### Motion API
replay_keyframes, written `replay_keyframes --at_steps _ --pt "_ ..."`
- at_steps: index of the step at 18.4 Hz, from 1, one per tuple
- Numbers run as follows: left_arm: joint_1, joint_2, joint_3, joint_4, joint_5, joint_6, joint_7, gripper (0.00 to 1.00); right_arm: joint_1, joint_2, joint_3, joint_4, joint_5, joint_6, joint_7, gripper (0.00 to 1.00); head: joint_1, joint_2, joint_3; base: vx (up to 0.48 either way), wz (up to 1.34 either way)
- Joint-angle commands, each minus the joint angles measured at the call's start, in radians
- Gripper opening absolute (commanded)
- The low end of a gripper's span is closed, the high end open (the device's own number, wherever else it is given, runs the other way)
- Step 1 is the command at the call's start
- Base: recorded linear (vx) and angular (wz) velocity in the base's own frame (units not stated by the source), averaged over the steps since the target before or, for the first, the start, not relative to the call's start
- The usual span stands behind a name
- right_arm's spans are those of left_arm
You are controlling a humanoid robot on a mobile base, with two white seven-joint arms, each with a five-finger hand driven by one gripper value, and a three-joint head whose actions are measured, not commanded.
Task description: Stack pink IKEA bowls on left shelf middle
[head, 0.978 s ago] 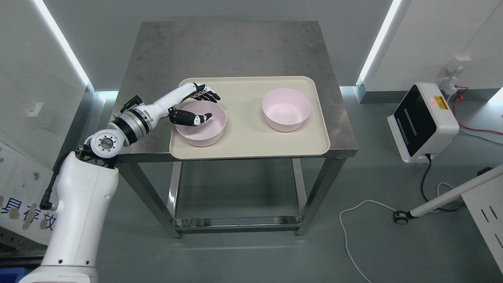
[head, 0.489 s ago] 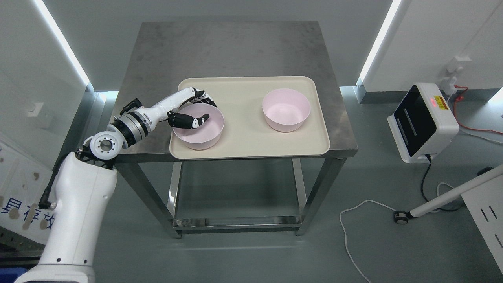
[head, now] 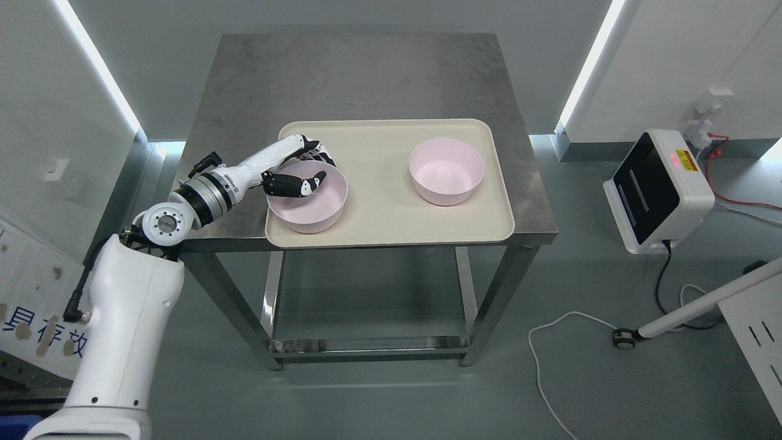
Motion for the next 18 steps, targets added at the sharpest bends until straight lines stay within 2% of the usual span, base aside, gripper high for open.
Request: replay_keyframes --at_steps 1,3,5,7,10,15,16,17,18 --pt "-0.086 -0.087 0.024 -0.072 0.008 0.029 -0.012 0.0 0.029 -0.017 -0.011 -0.034 0.0 0.001 0.0 1.0 0.0 0.0 0.0 0.0 0.0" --pt "-0.158 -0.151 0.02 -0.095 0.008 0.08 -0.052 0.0 0.029 -0.017 -0.011 -0.034 0.0 0.001 0.0 1.0 0.0 0.0 0.0 0.0 0.0" --pt "-0.239 -0.151 0.003 -0.095 0.006 0.14 -0.073 0.01 0.029 -0.017 -0.011 -0.034 0.0 0.001 0.0 1.0 0.0 0.0 0.0 0.0 0.0" --pt "-0.29 -0.151 -0.109 -0.094 0.008 0.16 -0.073 0.01 0.029 -0.017 -0.011 -0.034 0.0 0.001 0.0 1.0 0.0 0.0 0.0 0.0 0.0" --pt "-0.304 -0.151 -0.227 -0.091 0.016 0.163 -0.069 0.01 0.029 -0.017 -0.012 -0.034 0.0 0.001 0.0 1.0 0.0 0.0 0.0 0.0 0.0" --pt "-0.291 -0.151 -0.191 -0.069 0.007 0.116 -0.067 0.04 0.029 -0.017 -0.011 -0.034 0.0 0.001 0.0 1.0 0.0 0.0 0.0 0.0 0.0" --pt "-0.278 -0.151 -0.169 -0.06 0.003 0.076 -0.067 0.06 0.029 -0.017 -0.011 -0.034 0.0 -0.001 0.0 1.0 0.0 0.0 0.0 0.0 0.0" --pt "-0.252 -0.086 -0.157 -0.057 0.0 0.036 -0.064 0.16 0.029 -0.017 -0.012 -0.034 0.0 0.001 0.0 1.0 0.0 0.0 0.0 0.0 0.0" --pt "-0.229 -0.043 -0.151 -0.057 0.0 0.016 -0.063 0.32 0.029 -0.017 -0.011 -0.034 0.0 -0.001 0.0 1.0 0.0 0.0 0.0 0.0 0.0"
